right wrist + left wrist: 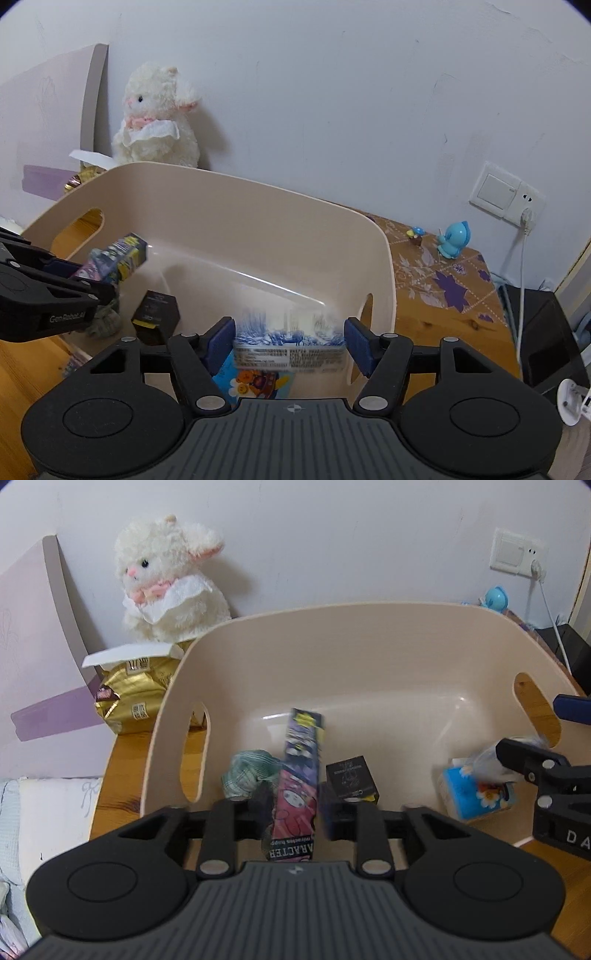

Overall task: Organize objects
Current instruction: 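Lower both held items into the basket and open both tools, then grasp the star-printed dark box with the left tool while the right grasps the bear figurine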

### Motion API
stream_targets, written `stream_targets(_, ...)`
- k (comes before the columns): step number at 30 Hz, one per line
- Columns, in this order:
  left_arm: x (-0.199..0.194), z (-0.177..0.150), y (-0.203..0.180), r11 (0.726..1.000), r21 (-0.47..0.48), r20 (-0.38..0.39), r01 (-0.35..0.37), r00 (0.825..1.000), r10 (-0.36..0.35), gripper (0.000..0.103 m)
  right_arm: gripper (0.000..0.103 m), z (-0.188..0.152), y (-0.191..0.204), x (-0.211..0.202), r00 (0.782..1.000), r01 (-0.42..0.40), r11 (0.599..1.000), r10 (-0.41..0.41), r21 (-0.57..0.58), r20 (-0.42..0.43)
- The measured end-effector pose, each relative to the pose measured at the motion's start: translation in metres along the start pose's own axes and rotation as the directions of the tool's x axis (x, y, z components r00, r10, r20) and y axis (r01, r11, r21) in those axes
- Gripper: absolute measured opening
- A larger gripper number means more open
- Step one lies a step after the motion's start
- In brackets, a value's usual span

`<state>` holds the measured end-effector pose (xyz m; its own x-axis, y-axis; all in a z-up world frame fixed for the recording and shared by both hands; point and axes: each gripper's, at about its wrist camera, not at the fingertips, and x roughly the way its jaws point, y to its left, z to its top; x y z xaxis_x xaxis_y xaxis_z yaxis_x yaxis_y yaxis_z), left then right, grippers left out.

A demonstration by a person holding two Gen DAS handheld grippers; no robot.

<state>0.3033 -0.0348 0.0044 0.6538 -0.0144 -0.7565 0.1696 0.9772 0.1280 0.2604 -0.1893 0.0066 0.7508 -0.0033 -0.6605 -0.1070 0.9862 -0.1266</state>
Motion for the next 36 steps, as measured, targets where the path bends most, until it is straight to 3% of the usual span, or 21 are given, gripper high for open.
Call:
stream_targets(2,-0.011,-0.001,0.002,1.0,-0.001,0.046,-0.01,0.999,0.01,0.078,0.082,-0.001,-0.002,-0.007,1.0,-0.008,1.0,0.008,0.004,0.021)
stream_targets(3,-0.016,-0.002,0.002,1.0,0.004,0.066,-0.013,0.998,0.012,0.08,0.086,-0.001,-0.003,-0.012,0.999,-0.01,1.0,0.01,0.003,0.033)
stream_targets(8,-0.043,-0.009,0.007,0.999,0.039,0.141,-0.024,0.99,0.018,0.083,0.103,-0.004,-0.004,-0.039,0.995,-0.016,1.0,0.016,-0.008,0.094)
stream_targets(12,-0.066,-0.022,0.016,1.0,0.019,0.202,-0.008,0.979,0.004,0.088,0.103,-0.01,-0.006,-0.06,0.993,-0.047,0.999,0.046,0.002,0.109)
stream_targets(18,-0.09,-0.051,0.023,1.0,0.01,0.233,-0.014,0.972,0.011,0.092,0.103,-0.033,-0.005,-0.08,0.99,-0.077,0.997,0.074,0.02,0.117)
stream_targets(25,-0.084,-0.087,0.027,1.0,0.018,0.203,-0.017,0.979,0.013,0.094,0.103,-0.064,-0.004,-0.08,0.994,-0.077,0.997,0.074,0.032,0.077)
stream_targets(31,-0.061,-0.111,0.023,0.998,0.044,0.168,-0.042,0.985,0.034,0.094,0.103,-0.086,-0.003,-0.057,0.997,-0.083,0.996,0.083,0.042,-0.009)
stream_targets(36,-0.04,-0.119,0.014,0.998,0.062,0.119,-0.022,0.993,0.015,0.094,0.103,-0.1,0.0,-0.035,0.994,-0.078,0.995,0.082,0.057,-0.072)
